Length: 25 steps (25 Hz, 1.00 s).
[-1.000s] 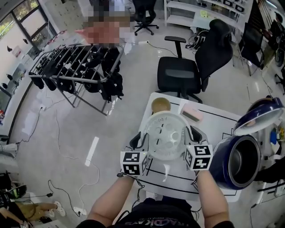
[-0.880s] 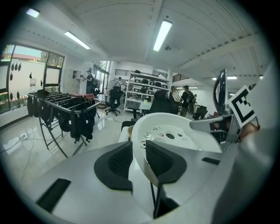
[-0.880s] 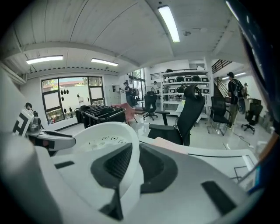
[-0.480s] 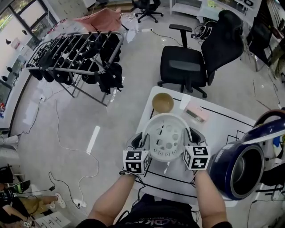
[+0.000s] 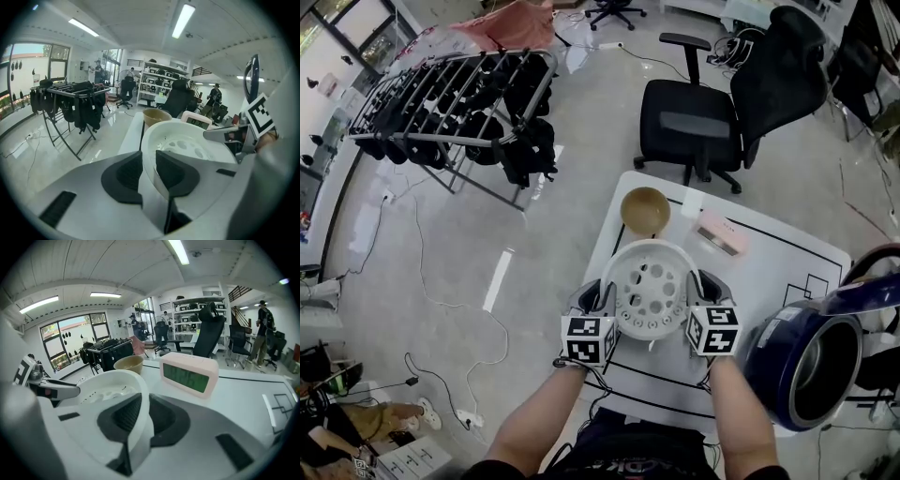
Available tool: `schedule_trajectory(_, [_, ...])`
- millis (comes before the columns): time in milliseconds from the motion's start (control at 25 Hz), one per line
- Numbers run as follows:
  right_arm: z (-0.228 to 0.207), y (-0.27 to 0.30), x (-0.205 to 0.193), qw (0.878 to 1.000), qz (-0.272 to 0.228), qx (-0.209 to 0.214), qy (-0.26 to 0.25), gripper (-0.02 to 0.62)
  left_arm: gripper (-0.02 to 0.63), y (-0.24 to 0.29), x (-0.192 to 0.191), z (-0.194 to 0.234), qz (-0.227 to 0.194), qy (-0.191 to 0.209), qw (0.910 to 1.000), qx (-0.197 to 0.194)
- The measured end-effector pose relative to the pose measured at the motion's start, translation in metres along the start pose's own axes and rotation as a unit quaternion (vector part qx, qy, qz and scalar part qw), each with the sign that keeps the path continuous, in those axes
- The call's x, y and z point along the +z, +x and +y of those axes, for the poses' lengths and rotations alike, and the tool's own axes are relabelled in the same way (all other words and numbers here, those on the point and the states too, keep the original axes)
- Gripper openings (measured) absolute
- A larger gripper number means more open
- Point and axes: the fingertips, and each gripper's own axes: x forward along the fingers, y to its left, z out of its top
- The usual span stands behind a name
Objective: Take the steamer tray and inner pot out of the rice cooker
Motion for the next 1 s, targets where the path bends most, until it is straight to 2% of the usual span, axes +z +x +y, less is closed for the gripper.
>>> schedule_trajectory(720, [-0.003, 0.017, -0.015, 1.000, 0.009, 0.001, 0.013, 0.054, 0.091, 0.013, -0.006, 0.007, 0.003, 0.004, 1.0000, -0.005])
schedule_trajectory(840, [-0.004, 0.015, -0.011, 1.000, 0.006, -0.009, 0.008, 0.059, 0.132, 0.011, 0.002, 0.007, -0.008, 0.014, 0.9999, -0.006])
schedule_trajectory(1000, [-0.007, 0.002, 0.008, 0.999, -0.027, -0.024, 0.008, 0.092, 0.169, 0.001, 0.019, 0.005, -0.028, 0.023, 0.9993, -0.011])
